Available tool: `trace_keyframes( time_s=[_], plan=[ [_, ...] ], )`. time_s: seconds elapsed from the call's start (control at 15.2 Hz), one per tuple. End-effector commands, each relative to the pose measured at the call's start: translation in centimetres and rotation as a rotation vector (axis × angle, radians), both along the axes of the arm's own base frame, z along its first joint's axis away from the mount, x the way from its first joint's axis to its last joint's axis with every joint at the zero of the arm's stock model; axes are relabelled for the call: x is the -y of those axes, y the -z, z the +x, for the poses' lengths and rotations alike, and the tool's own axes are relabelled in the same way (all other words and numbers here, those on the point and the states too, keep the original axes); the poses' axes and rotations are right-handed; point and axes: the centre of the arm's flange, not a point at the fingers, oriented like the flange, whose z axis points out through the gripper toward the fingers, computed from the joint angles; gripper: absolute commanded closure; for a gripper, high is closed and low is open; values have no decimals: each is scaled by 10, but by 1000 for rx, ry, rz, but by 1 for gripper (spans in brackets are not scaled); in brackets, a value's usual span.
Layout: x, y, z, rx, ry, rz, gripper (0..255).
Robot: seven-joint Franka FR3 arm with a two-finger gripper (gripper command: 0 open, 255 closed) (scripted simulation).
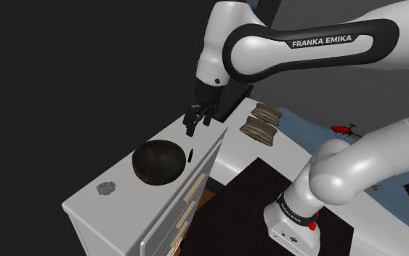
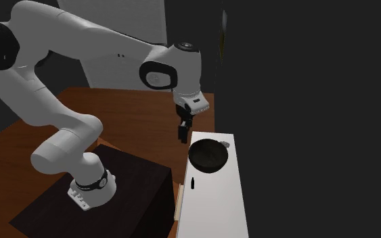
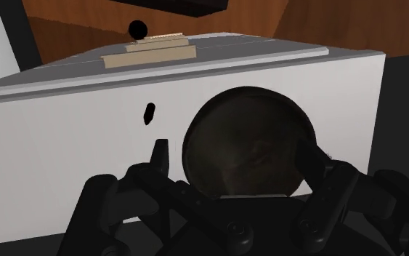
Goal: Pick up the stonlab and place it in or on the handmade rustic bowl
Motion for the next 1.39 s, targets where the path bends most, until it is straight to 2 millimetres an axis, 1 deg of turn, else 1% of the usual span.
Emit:
trace_keyframes(
  time_s=[0.0,1.32],
  plan=[
    [-23,13,6,7,1,-5,0],
    [-239,145,96,71,2,-70,0]
  ],
)
